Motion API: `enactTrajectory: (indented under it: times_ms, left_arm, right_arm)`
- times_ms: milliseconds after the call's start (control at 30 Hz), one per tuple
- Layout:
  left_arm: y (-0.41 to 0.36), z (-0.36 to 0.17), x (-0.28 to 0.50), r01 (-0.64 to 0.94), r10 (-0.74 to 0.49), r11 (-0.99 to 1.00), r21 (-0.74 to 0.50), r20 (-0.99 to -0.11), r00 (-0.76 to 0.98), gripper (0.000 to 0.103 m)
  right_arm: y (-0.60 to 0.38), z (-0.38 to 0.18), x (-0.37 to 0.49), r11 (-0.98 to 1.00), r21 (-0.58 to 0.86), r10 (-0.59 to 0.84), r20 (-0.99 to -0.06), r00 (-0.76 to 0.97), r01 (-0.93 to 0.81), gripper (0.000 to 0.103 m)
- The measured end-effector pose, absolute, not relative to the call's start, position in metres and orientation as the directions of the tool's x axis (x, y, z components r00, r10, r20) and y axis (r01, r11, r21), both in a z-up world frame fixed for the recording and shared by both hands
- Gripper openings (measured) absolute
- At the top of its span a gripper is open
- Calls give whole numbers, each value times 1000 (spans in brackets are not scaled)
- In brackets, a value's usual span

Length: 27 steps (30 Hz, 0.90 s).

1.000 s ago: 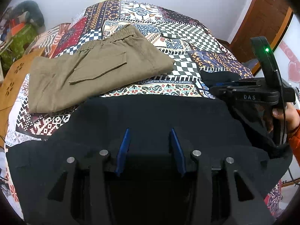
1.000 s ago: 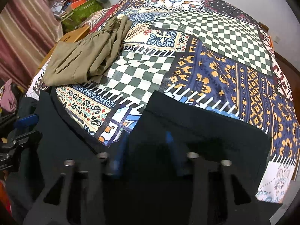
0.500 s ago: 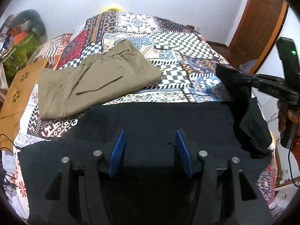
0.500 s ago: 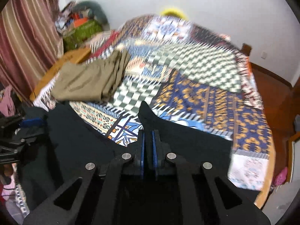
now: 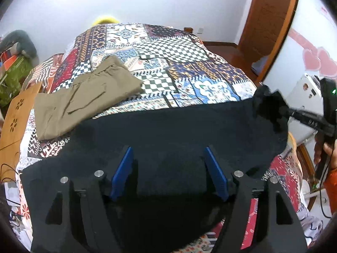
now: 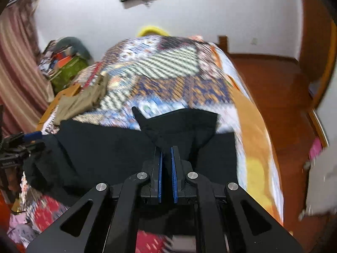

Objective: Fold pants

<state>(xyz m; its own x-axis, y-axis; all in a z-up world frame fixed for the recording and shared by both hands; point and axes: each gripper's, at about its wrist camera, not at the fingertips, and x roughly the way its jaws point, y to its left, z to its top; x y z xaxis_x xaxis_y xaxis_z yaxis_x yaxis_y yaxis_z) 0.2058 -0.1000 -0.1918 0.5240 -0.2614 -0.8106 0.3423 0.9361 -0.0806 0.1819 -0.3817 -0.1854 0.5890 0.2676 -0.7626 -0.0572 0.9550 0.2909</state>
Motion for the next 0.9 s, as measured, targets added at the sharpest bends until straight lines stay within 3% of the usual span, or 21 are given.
enactTrajectory:
  times_ms: [167,300,433,467,633,767,833,900]
  left_arm:
    - [-104,-196,186,350,-250,934,-68,-826,505,70]
    - [-105,-203,176,345,-223,937,-47,-841,492,81]
    - [-111,-214,172,344,-203,938,-33,-859,471,81]
    - [-115,-219,173,341,-186,940,-19,-865,466,81]
    - [-135,-229,173,354,-113,931,87,-855,507,82]
    - [-137,-228,183,341,-121,937,76,-846,519,82]
    - [-136,-226,187,330,-124,941,70,-837,532,77]
    - [-136,-223,191,327,-121,942,79,-829,547,56]
  right_arm:
    - [-401,-222,159,938,342,261,-799,542,53,11]
    - [-411,-230,142,914,388,271,-799,538,116,13]
    - [-422,-228,130,898,410,258,-783,566,158,45]
    - [-423,-227,128,898,409,252,-781,571,164,46]
    - [-432,-238,126,880,434,268,-787,556,191,48]
    - [-432,-242,130,887,424,253,-777,576,182,49]
    - [-435,-242,133,887,425,246,-768,592,182,49]
    - [-439,-242,135,883,430,240,-759,606,189,48]
